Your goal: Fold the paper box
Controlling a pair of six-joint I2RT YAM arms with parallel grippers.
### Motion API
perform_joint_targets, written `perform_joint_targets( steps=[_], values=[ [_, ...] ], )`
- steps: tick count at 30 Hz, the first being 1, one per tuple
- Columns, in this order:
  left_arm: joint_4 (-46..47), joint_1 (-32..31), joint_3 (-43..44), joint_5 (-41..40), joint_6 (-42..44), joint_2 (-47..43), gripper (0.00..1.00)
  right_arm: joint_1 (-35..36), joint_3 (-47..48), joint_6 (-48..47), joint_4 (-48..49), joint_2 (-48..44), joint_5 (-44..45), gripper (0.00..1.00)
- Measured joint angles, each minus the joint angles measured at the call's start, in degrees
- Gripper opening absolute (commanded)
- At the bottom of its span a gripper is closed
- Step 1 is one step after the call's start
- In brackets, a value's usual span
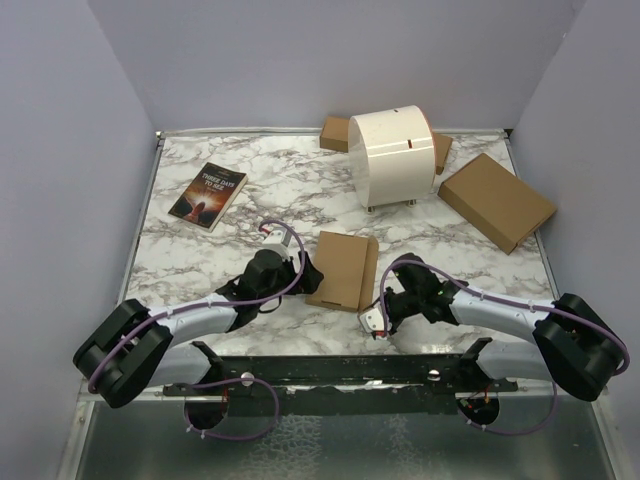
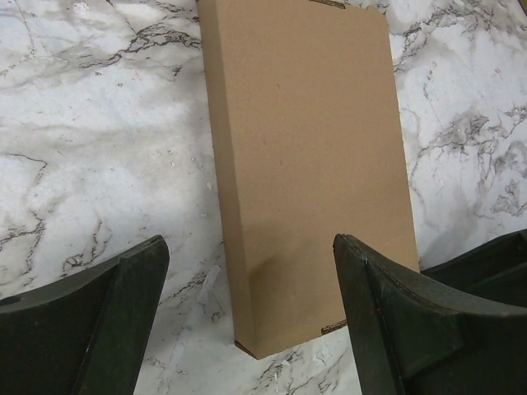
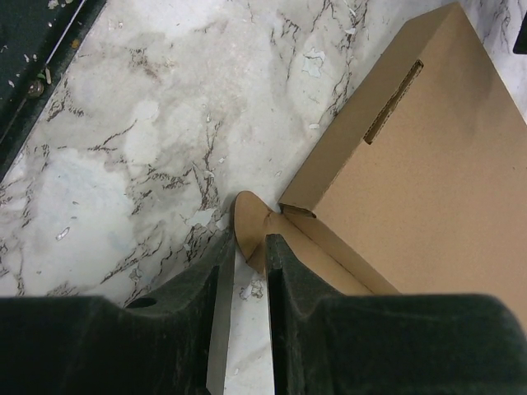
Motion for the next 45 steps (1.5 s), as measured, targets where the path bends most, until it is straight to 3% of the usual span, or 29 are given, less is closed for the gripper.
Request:
perform_joint_targets(
  steps=[33, 38, 39, 45],
  values=[
    [0.6, 0.0, -1.6, 0.0, -0.4, 1.1, 0.79, -2.7, 1.4, 6.8, 0.2, 0.0, 0.0, 0.2],
    [0.6, 0.0, -1.8, 0.0, -0.5, 1.1, 0.79, -2.7, 1.6, 6.5, -0.3, -0.1, -0.2, 0.26],
    [0.6, 0.0, -1.8, 0.0, -0.5, 1.1, 0.79, -2.8, 2.1, 5.6, -1.5, -0.1, -0.7, 0.36],
    [0.6, -0.2, -1.8, 0.0, -0.6, 1.1, 0.79, -2.8, 2.3, 3.8, -3.1, 0.0, -2.1, 0.38]
  ],
)
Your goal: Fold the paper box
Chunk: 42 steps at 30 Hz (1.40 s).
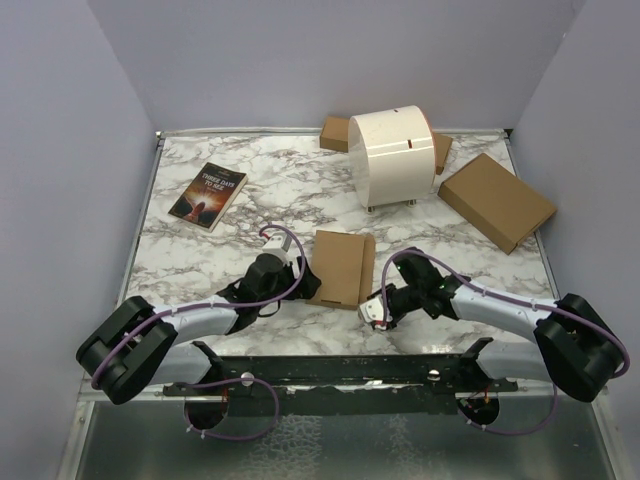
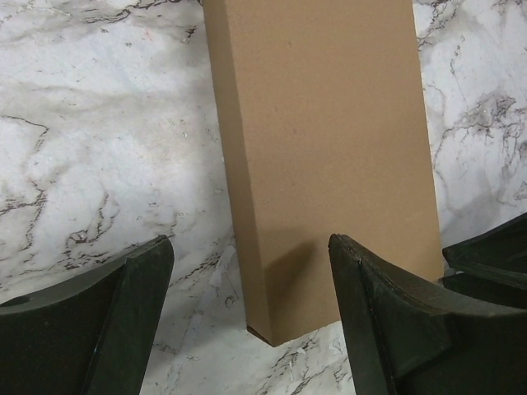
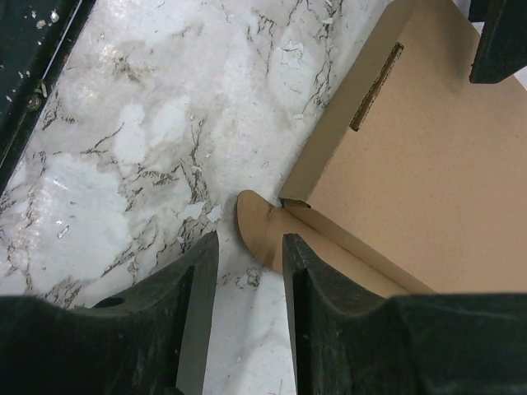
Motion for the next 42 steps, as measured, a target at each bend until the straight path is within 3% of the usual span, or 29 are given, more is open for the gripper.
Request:
perform_joint_targets(
  steps=[16, 42],
  values=[
    [0.8, -0.5, 0.0, 0.0, -0.5, 1.0, 0.79, 1.6, 0.0, 1.8, 3.2, 2.7, 0.5, 0.37],
    [1.6, -0.5, -0.1, 0.0, -0.6, 1.5, 0.79, 2.7, 0.0, 6.8, 6.1, 2.7, 5.0, 0.18]
  ],
)
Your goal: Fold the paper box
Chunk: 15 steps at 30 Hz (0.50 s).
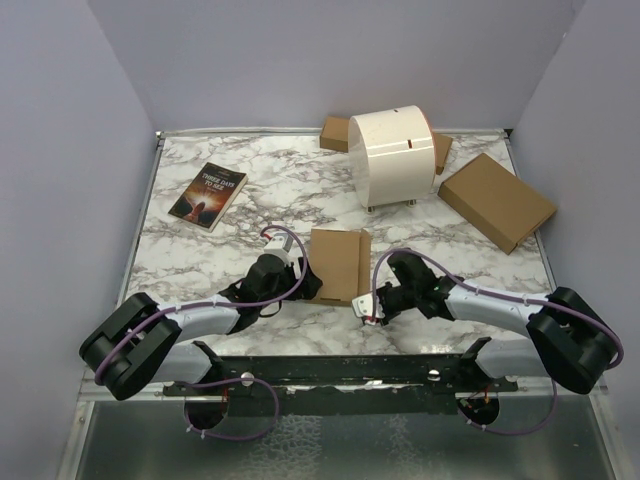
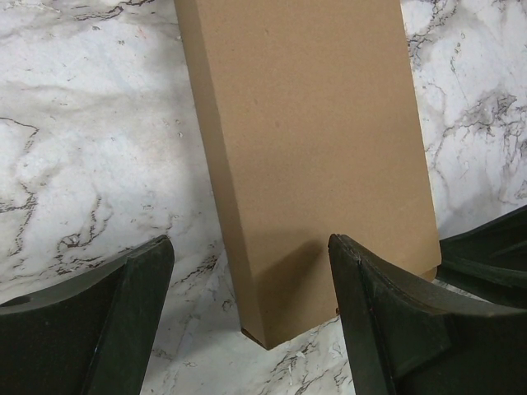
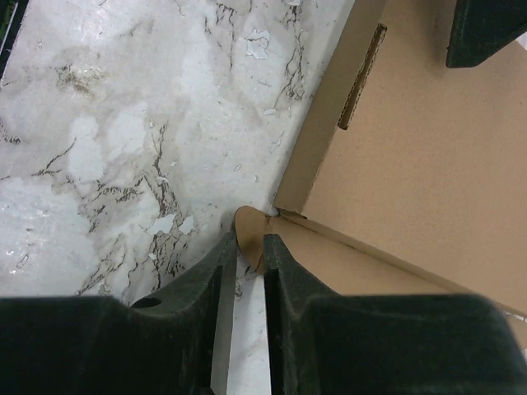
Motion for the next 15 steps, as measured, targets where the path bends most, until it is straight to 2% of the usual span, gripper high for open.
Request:
perform_joint_targets(
  steps=[6, 15],
  values=[
    [0.1, 0.0, 0.0, 0.0, 0.0, 0.1, 0.79, -0.1, 0.0, 2.4, 0.2, 0.0, 0.4, 0.11],
    [1.3, 0.0, 0.0, 0.0, 0.0, 0.9, 0.79, -1.0, 0.4, 7.0, 1.1, 0.0, 0.6, 0.06]
  ],
)
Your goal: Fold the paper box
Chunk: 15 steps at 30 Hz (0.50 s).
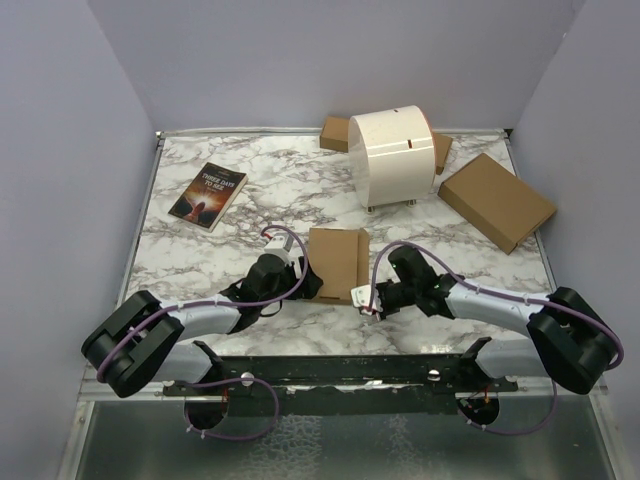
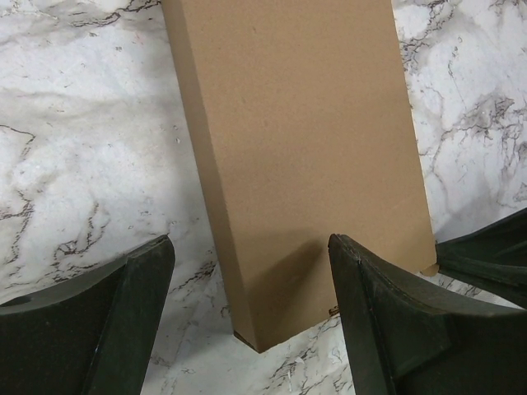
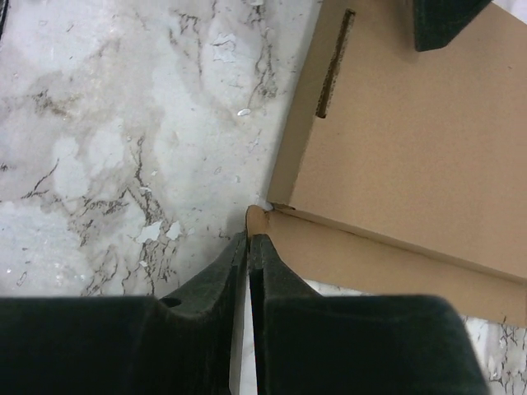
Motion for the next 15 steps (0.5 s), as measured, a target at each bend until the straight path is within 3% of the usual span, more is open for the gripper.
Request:
perform_joint_targets(
  steps=[15],
  values=[
    [0.5, 0.0, 0.0, 0.0, 0.9, 0.5, 0.77, -0.9, 2.3, 5.9, 0.3, 0.9, 0.1, 0.03]
  ],
)
